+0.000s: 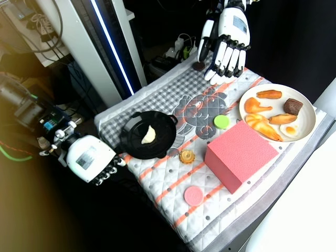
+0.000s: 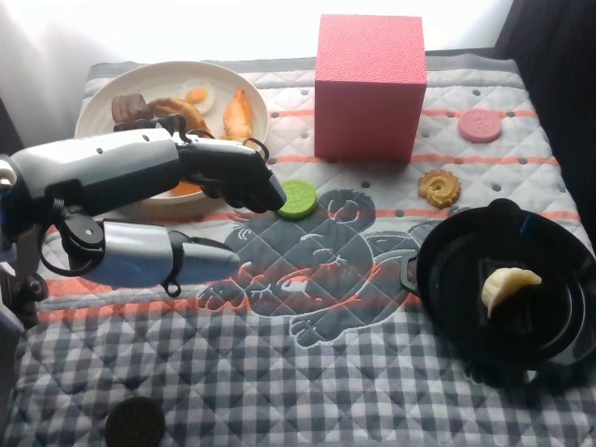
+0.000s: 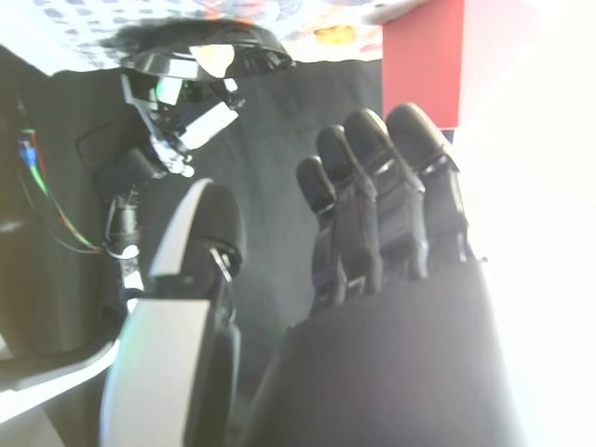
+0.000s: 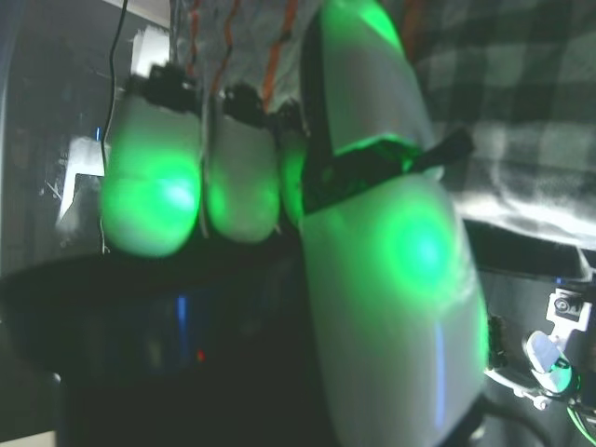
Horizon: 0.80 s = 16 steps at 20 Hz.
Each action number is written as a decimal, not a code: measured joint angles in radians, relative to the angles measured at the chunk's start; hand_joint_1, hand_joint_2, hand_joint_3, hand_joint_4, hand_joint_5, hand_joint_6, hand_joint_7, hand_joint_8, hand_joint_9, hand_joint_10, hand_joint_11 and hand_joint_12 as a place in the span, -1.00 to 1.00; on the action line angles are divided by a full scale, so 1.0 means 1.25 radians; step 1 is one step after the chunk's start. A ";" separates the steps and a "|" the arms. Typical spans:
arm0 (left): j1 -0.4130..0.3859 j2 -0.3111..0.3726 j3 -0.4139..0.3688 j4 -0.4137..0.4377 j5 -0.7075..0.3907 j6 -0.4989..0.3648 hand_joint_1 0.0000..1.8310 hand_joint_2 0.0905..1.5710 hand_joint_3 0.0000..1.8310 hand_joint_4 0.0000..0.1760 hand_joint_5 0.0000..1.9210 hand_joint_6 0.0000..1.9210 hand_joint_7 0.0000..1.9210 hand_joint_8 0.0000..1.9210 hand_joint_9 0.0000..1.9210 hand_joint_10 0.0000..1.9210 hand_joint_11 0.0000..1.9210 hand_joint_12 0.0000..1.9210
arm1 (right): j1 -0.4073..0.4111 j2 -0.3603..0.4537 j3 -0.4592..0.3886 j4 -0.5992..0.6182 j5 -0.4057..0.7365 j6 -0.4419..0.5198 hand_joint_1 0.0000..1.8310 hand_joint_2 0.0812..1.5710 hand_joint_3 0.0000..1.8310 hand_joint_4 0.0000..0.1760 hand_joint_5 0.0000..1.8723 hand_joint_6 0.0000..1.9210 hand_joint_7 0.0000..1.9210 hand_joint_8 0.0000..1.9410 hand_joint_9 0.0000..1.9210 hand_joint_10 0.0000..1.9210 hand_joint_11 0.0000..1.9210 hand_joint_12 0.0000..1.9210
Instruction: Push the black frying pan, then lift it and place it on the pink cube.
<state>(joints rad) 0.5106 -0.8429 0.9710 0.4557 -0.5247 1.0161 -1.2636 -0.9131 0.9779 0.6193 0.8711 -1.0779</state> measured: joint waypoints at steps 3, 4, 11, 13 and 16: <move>0.005 0.000 0.000 -0.007 -0.006 0.001 -0.10 0.58 -0.60 -0.92 -0.67 -0.34 -0.58 -0.57 -0.79 -0.10 -1.00 0.30 | -0.018 -0.002 -0.003 0.002 0.059 0.047 0.66 0.62 -0.96 1.00 0.48 1.00 0.66 1.00 0.75 1.00 0.78 1.00; 0.005 0.000 0.000 -0.011 -0.006 0.002 -0.09 0.58 -0.62 -0.90 -0.67 -0.35 -0.58 -0.57 -0.80 -0.12 -1.00 0.27 | -0.022 -0.002 -0.005 0.002 0.081 0.065 0.63 0.64 -0.95 1.00 0.50 1.00 0.66 1.00 0.75 1.00 0.78 1.00; 0.013 0.000 0.000 -0.020 -0.010 0.005 -0.07 0.61 -0.67 -0.91 -0.64 -0.38 -0.51 -0.65 -0.72 -0.20 -1.00 0.32 | -0.030 -0.003 -0.031 -0.010 0.155 0.087 0.58 0.66 -0.95 0.64 0.56 1.00 0.70 1.00 0.78 1.00 0.80 1.00; 0.013 0.000 0.000 -0.021 -0.011 0.005 -0.09 0.62 -0.66 -0.94 -0.64 -0.37 -0.50 -0.65 -0.72 -0.19 -1.00 0.33 | -0.038 0.005 -0.045 -0.012 0.178 0.087 0.60 0.64 -0.96 0.59 0.54 1.00 0.70 1.00 0.78 1.00 0.81 1.00; 0.013 0.002 0.000 -0.022 -0.013 0.006 -0.09 0.62 -0.65 -0.95 -0.66 -0.34 -0.52 -0.65 -0.76 -0.12 -1.00 0.32 | -0.042 0.018 -0.049 -0.016 0.200 0.087 0.56 0.64 -0.96 0.56 0.54 1.00 0.73 1.00 0.81 1.00 0.83 1.00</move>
<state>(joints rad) 0.5266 -0.8410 0.9710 0.4278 -0.5404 1.0237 -1.3163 -0.8902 0.9165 0.5995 1.1210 -0.9691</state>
